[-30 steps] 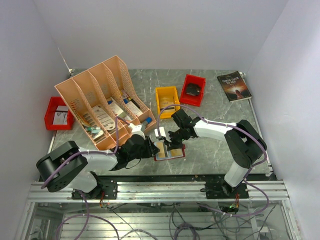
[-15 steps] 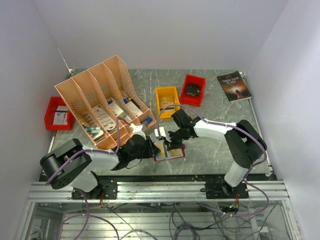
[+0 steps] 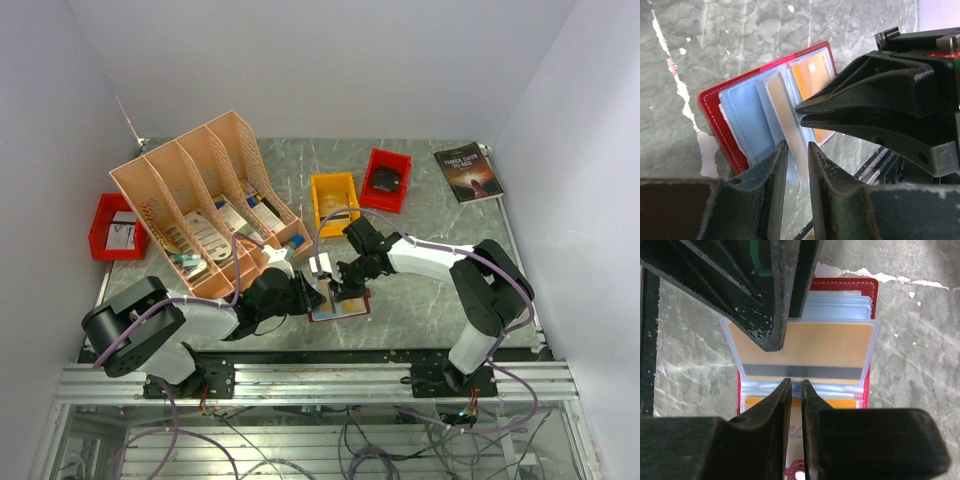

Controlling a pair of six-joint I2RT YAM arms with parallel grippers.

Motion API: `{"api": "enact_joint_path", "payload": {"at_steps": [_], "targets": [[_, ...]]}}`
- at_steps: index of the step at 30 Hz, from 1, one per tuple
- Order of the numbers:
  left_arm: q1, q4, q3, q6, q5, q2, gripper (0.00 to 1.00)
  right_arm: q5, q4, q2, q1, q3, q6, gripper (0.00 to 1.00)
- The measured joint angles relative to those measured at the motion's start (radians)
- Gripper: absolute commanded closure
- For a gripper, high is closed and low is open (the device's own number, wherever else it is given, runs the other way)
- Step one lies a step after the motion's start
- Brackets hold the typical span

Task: Put the credit cards into the card holder
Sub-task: Turn over the card slot in the card holder.

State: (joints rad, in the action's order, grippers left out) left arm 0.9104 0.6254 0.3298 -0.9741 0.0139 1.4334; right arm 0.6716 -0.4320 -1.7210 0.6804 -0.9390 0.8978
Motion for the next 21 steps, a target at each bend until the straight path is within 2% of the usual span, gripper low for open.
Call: {"api": "enact_joint_path", "payload": {"at_steps": [9, 14, 17, 21], "targets": [[0.0, 0.03, 0.003, 0.0, -0.021, 0.006, 0.66, 0.092, -0.08, 0.111, -0.119, -0.003, 0.054, 0.8], [0.007, -0.018, 0.035, 0.002, -0.018, 0.01, 0.67, 0.132, -0.09, 0.154, -0.145, -0.003, 0.058, 0.77], [0.016, -0.056, 0.055, 0.007, -0.015, -0.006, 0.66, 0.141, -0.092, 0.149, -0.145, -0.003, 0.031, 0.72], [0.026, -0.084, 0.089, 0.019, -0.014, -0.029, 0.65, 0.164, -0.079, 0.127, -0.157, -0.01, -0.069, 0.71]]}}
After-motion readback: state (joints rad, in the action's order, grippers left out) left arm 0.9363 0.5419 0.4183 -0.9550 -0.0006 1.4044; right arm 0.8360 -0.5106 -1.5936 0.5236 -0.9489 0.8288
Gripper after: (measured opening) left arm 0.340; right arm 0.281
